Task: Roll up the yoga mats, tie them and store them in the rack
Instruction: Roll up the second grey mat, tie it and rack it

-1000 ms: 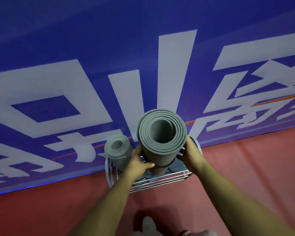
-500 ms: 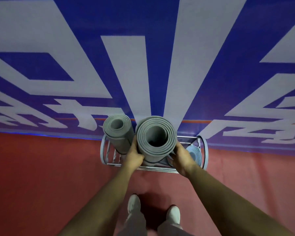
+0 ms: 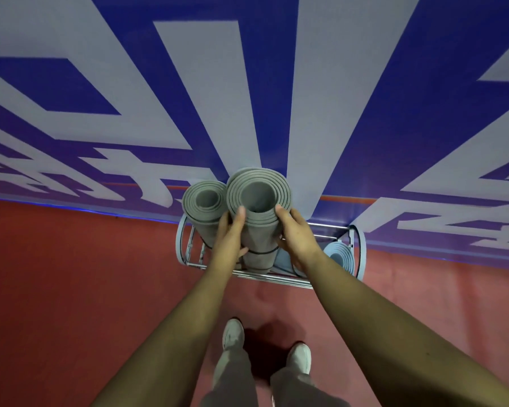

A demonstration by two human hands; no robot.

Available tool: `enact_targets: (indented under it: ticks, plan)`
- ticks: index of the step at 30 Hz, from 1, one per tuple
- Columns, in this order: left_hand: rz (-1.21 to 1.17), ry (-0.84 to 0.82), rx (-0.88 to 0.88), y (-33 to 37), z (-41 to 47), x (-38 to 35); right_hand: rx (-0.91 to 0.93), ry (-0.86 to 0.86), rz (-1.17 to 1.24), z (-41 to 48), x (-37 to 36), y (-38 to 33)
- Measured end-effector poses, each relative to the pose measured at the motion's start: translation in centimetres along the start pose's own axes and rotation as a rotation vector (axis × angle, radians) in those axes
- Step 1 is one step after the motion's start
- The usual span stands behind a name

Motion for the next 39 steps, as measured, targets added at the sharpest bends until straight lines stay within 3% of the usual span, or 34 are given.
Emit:
enact_targets:
  ticks: [8, 12, 20, 32, 39]
  plan:
    - [0.241, 0.040, 0.161, -3.6, 2.2, -0.2, -0.137, 0.100, -0.049, 0.0, 3.3, 3.2]
    - [0.341, 0.001, 0.151, -3.8, 1.8, -0.5, -0.181, 0.128, 0.001, -0.8, 4.1, 3.4]
    - [0.345, -0.009, 0.143, -2.3, -0.2, 0.2, -0.176, 0.212, -0.129, -2.9, 5.6, 1.6]
    - [0.415, -0.099, -0.063, 7.4, -5.2, 0.4, -0.045, 0.303, -0.251, -8.7, 6.4, -5.3]
    - [0.494, -0.226, -0.142, 8.8, -5.5, 1.0, 0.048, 0.430, -0.226, -12.9, 6.6, -5.7]
Point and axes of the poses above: each hand's wrist, its own z-axis towards the middle knuckle, its own x-axis out of the back of the hand, y = z × x, the point moved 8 cm from there along z, towards the middle knuckle, and after that the axes turned 8 degrees about z, right-handed, at the moved point
